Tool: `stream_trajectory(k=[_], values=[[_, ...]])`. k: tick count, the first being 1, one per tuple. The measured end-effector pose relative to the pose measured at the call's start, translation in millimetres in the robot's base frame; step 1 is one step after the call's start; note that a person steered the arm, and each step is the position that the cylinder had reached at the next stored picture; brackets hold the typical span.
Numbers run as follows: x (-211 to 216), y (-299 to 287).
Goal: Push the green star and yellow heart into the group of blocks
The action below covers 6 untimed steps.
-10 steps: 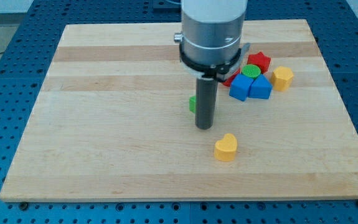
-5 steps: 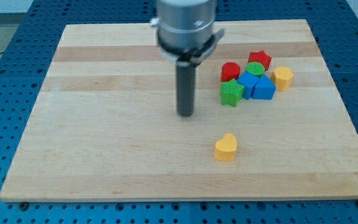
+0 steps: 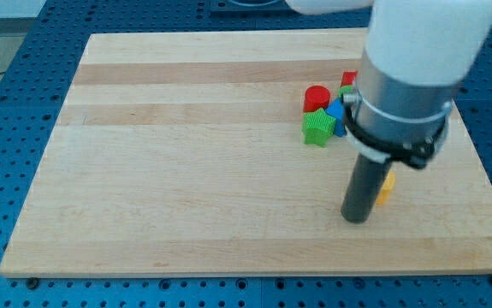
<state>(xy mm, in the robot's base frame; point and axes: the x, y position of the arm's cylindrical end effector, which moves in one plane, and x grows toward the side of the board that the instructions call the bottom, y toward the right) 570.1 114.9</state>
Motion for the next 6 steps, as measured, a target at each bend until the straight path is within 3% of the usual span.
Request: stream_trajectory(k=[1,4,6], values=[[5.1,25.5],[-112.3,34.3],[-103.3,49.5]])
